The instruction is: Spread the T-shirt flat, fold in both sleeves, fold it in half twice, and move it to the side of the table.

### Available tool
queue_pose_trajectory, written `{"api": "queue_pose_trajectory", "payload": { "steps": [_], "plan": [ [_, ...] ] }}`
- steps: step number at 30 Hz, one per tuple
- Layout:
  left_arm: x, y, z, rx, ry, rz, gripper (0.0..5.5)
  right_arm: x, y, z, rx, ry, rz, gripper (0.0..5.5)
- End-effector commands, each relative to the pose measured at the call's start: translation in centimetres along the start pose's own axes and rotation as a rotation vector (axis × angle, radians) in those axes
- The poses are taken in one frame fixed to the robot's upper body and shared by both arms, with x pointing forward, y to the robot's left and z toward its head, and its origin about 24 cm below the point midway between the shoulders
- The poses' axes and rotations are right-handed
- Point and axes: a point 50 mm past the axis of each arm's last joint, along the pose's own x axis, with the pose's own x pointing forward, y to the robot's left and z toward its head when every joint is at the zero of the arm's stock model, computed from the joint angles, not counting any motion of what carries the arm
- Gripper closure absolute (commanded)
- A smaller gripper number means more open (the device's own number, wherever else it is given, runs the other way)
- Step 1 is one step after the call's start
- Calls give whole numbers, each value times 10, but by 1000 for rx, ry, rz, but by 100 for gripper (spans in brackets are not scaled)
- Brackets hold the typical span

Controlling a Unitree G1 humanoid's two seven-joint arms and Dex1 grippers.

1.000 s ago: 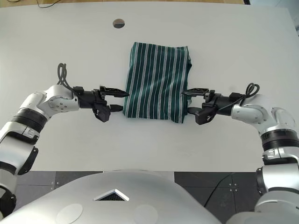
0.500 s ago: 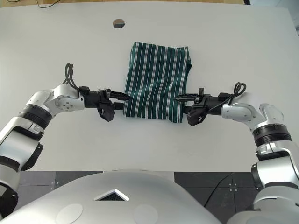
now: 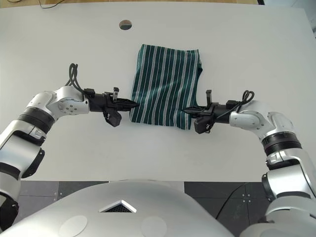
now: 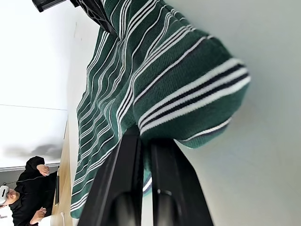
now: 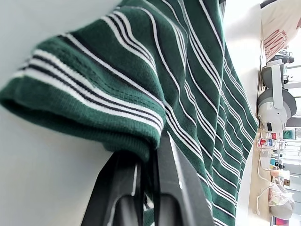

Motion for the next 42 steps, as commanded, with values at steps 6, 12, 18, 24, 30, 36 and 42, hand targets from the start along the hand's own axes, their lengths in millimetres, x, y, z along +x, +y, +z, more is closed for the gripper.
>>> {"api": "queue_pose_trajectory", "payload": {
  "steps": [6, 12, 18, 24, 30, 36, 42],
  "plan": [
    [-3, -35, 17, -350, -41, -103, 538, -1, 14, 29, 379, -171, 79, 540],
    [-32, -17, 52, -725, -206, -234, 538, -23, -4, 48, 642, -290, 138, 540],
    [-60, -9, 72, -926, -279, -371, 538, -37, -7, 53, 736, -308, 173, 540],
    [-52, 3, 66, -975, -326, -237, 538, -38, -17, 54, 772, -343, 125, 540],
    [-49, 22, 36, -1042, -311, 35, 538, -30, -33, 41, 749, -314, -20, 540],
    [-61, 16, 2, -1138, -264, 149, 538, -15, -46, 31, 770, -299, -120, 540],
    [-65, 12, -18, -1177, -197, 195, 538, -3, -57, 16, 790, -244, -203, 540]
  ]
}}
